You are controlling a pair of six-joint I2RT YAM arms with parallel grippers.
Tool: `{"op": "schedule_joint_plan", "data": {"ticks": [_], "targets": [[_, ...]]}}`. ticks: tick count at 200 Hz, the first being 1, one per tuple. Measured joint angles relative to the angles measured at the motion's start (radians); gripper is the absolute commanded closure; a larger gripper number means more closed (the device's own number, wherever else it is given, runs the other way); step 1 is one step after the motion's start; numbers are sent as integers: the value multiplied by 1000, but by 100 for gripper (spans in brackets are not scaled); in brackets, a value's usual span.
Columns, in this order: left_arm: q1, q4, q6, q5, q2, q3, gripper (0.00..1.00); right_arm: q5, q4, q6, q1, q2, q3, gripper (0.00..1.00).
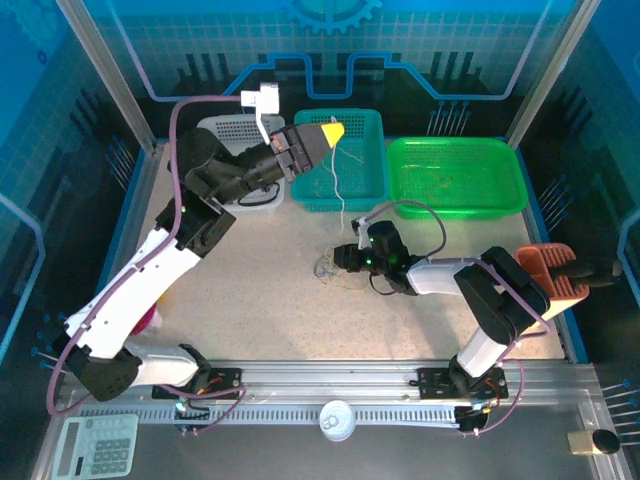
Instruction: Untangle the cables
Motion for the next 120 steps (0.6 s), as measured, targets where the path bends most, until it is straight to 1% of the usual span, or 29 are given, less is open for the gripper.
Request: {"op": "schedule_joint_plan", "data": {"ticks": [9,16,38,61,72,84,108,112,120], "targets": [[1,-16,13,0,13,30,100,2,5,3,0,0,-1,48],[2,-30,22,0,24,56,100,3,9,4,0,0,-2,43],[8,-65,63,-2,58,134,100,3,19,4,1,-4,-8,34],[26,-101,106,-4,95,197,100,2,16,5,1,-27,-14,28],[37,-114,126,-10,112,220,100,2,11,1,1,-44,-14,27],[55,-119,148,-14,132,242,100,-1,1,-2,1,-72,-14,24],[100,-125,171,-21,183,290,100,-5,-19,-16,1,-138,-14,21],[107,-127,172,-21,194,301,100,-6,-24,-17,1,-149,-14,19],[122,-128,175,-23,219,330,100,-9,-34,-24,0,-173,-14,17]]}}
